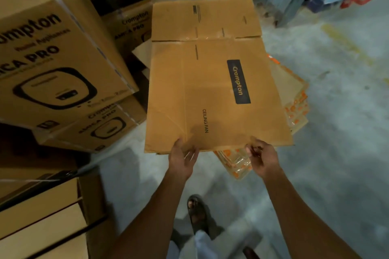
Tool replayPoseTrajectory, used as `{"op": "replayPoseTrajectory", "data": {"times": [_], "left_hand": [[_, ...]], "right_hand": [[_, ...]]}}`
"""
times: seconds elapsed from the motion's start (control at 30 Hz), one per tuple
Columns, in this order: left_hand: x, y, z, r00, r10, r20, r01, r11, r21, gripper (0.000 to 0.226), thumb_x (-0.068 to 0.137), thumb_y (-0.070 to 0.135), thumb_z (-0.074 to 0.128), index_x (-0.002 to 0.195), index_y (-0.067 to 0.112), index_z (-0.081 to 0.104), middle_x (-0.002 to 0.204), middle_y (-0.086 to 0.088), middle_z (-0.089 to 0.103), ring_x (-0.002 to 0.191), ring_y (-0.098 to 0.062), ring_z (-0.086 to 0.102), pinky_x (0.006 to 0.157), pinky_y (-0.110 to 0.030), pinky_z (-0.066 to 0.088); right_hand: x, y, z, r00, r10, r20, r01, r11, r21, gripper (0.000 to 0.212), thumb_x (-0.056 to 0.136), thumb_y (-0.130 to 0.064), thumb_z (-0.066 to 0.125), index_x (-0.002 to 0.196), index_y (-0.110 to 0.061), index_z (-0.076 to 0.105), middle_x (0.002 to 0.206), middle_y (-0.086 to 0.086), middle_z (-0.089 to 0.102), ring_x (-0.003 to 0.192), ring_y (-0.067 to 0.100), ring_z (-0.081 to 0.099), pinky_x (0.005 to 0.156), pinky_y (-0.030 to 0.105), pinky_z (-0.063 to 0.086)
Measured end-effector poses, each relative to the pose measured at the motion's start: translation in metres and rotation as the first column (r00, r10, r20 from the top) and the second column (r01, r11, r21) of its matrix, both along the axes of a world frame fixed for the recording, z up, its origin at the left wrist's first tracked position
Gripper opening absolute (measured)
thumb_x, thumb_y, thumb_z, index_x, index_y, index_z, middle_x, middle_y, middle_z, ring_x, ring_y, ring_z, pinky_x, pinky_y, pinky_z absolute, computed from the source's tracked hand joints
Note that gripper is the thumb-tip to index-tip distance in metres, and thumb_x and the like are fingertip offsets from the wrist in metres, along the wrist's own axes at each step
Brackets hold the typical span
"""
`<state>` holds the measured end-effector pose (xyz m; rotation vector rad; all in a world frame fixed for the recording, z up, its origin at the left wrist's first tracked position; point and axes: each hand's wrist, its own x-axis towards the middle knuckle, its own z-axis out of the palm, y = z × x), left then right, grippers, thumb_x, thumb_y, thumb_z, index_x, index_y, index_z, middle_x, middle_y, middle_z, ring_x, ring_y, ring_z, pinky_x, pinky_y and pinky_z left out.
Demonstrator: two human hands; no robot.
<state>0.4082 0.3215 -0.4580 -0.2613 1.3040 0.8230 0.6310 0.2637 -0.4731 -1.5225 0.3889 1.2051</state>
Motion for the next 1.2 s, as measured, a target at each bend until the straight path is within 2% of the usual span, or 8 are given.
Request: {"op": "replayPoseTrajectory", "data": {"times": [0.1, 0.27, 0.4, 0.57, 0.87, 0.97, 1.07, 1.2], "left_hand": [[-0.008, -0.004, -0.008, 0.999, -0.001, 0.045, -0.001, 1.0, 0.029, 0.064, 0.093, 0.044, 0.069, 0.142, 0.013, 0.044, 0.134, -0.02, 0.054, 0.114, -0.036, 0.06, 0.097, -0.048, 0.054], [-0.021, -0.008, -0.016, 0.995, -0.02, 0.096, 0.016, 0.999, 0.038, 0.079, 0.09, 0.058, 0.066, 0.15, 0.016, 0.037, 0.138, -0.02, 0.053, 0.116, -0.037, 0.062, 0.087, -0.051, 0.057], [-0.041, -0.015, -0.01, 0.997, -0.039, 0.071, 0.036, 0.998, 0.054, 0.071, 0.094, 0.055, 0.064, 0.146, 0.013, 0.04, 0.136, -0.019, 0.053, 0.117, -0.038, 0.062, 0.094, -0.053, 0.055], [-0.109, -0.032, -0.004, 0.999, 0.031, -0.031, -0.027, 0.994, 0.106, 0.053, 0.097, 0.046, 0.063, 0.14, 0.017, 0.054, 0.13, -0.01, 0.064, 0.113, -0.033, 0.067, 0.093, -0.047, 0.057], [-0.314, -0.149, -0.012, 0.852, 0.448, -0.272, -0.435, 0.894, 0.11, 0.029, 0.102, 0.036, 0.058, 0.121, 0.015, 0.064, 0.122, -0.005, 0.069, 0.105, -0.025, 0.067, 0.082, -0.035, 0.055], [-0.367, -0.209, -0.027, 0.765, 0.564, -0.311, -0.569, 0.818, 0.087, 0.039, 0.1, 0.038, 0.06, 0.132, 0.015, 0.06, 0.125, -0.006, 0.069, 0.099, -0.024, 0.066, 0.078, -0.034, 0.054], [-0.401, -0.263, -0.045, 0.701, 0.611, -0.368, -0.646, 0.763, 0.036, 0.026, 0.102, 0.033, 0.056, 0.12, 0.016, 0.063, 0.116, -0.007, 0.07, 0.089, -0.021, 0.065, 0.075, -0.033, 0.054], [-0.432, -0.321, -0.09, 0.652, 0.637, -0.412, -0.708, 0.705, -0.03, 0.015, 0.103, 0.028, 0.054, 0.108, 0.018, 0.064, 0.115, -0.007, 0.07, 0.099, -0.021, 0.065, 0.091, -0.039, 0.053]], "right_hand": [[-0.004, -0.003, -0.002, 0.998, 0.051, -0.037, -0.05, 0.998, 0.028, 0.035, 0.098, 0.004, 0.047, 0.082, -0.006, 0.077, 0.081, 0.011, 0.055, 0.071, 0.014, 0.055, 0.065, 0.017, 0.051], [-0.016, 0.0, -0.002, 0.997, 0.019, -0.081, -0.014, 0.998, 0.063, 0.023, 0.096, -0.002, 0.052, 0.113, -0.002, 0.068, 0.085, 0.012, 0.05, 0.071, 0.017, 0.053, 0.076, 0.027, 0.053], [-0.055, 0.007, 0.002, 0.996, 0.057, -0.069, -0.055, 0.998, 0.025, 0.015, 0.099, -0.001, 0.05, 0.1, -0.006, 0.063, 0.101, 0.007, 0.059, 0.093, 0.024, 0.066, 0.084, 0.034, 0.056], [-0.141, 0.027, -0.002, 0.923, 0.384, -0.017, -0.38, 0.918, 0.11, 0.02, 0.102, -0.003, 0.05, 0.119, -0.003, 0.06, 0.107, 0.012, 0.07, 0.094, 0.026, 0.07, 0.074, 0.034, 0.057], [-0.379, 0.032, 0.003, 0.383, 0.924, -0.001, -0.92, 0.381, 0.09, 0.016, 0.097, -0.002, 0.056, 0.102, -0.013, 0.066, 0.103, 0.01, 0.072, 0.087, 0.024, 0.069, 0.074, 0.032, 0.054], [-0.457, 0.006, 0.0, 0.167, 0.986, 0.005, -0.983, 0.166, 0.08, 0.014, 0.095, -0.002, 0.059, 0.104, -0.01, 0.067, 0.097, 0.009, 0.073, 0.081, 0.024, 0.069, 0.074, 0.033, 0.055], [-0.524, -0.027, -0.018, -0.074, 0.996, 0.04, -0.997, -0.075, 0.027, 0.015, 0.095, -0.003, 0.061, 0.106, -0.01, 0.068, 0.094, 0.006, 0.075, 0.075, 0.021, 0.07, 0.068, 0.031, 0.056], [-0.593, -0.064, -0.066, -0.305, 0.949, 0.082, -0.952, -0.304, -0.02, 0.013, 0.095, -0.002, 0.061, 0.102, -0.01, 0.068, 0.099, 0.011, 0.072, 0.075, 0.022, 0.067, 0.069, 0.031, 0.055]]}}
